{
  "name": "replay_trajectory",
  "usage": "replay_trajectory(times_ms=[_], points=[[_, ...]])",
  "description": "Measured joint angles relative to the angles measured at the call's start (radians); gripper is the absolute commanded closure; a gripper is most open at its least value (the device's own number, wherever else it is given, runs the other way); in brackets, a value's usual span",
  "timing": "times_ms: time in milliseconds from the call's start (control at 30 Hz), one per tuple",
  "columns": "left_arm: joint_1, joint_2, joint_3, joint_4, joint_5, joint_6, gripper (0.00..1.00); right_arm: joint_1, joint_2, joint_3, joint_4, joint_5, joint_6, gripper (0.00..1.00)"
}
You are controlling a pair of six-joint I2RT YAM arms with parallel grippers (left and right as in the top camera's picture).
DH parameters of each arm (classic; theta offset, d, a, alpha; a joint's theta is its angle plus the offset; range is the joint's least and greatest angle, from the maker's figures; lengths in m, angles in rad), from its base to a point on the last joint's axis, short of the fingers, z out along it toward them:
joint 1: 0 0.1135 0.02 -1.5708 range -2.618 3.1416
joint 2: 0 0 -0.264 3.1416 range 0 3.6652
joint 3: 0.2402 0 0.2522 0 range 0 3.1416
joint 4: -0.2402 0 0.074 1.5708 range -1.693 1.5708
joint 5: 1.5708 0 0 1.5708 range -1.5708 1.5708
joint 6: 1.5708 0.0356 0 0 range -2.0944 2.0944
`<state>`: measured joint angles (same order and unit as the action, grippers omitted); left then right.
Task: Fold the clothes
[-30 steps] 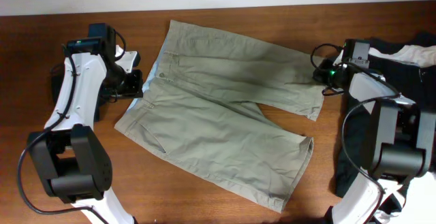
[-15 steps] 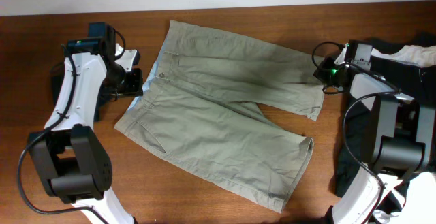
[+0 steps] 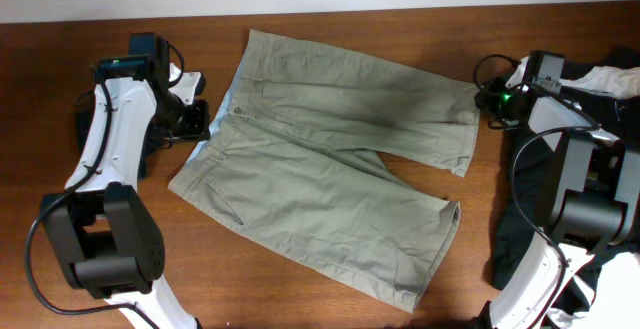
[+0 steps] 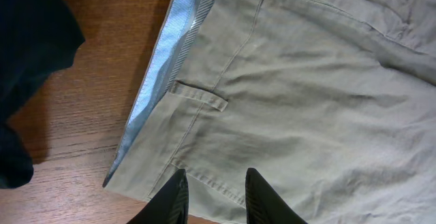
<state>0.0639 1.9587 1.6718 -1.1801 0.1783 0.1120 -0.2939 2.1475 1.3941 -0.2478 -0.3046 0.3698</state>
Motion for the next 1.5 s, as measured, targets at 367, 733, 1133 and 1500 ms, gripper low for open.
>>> replay_trajectory(times_ms=[367,733,1133,1500], points=[[0.0,0.0,0.0,0.0,0.0,0.0,0.71,0.02,0.001,0.0,0.05,-0.019,-0.056,0.66],[0.0,0.0,0.0,-0.001,0.0,0.0,0.71,0.019,0.031,0.061,0.017,-0.184,-0.06,0.96],[0.0,0.0,0.0,0.018,0.0,0.0,0.67,-0.022,0.019,0.177,-0.127,-0.023,0.001,0.55],[-0.087,0.164,0.044,0.607,0.203,0.154,0.47,0.055,-0.226,0.199,-0.641,-0.171,-0.064,0.6]])
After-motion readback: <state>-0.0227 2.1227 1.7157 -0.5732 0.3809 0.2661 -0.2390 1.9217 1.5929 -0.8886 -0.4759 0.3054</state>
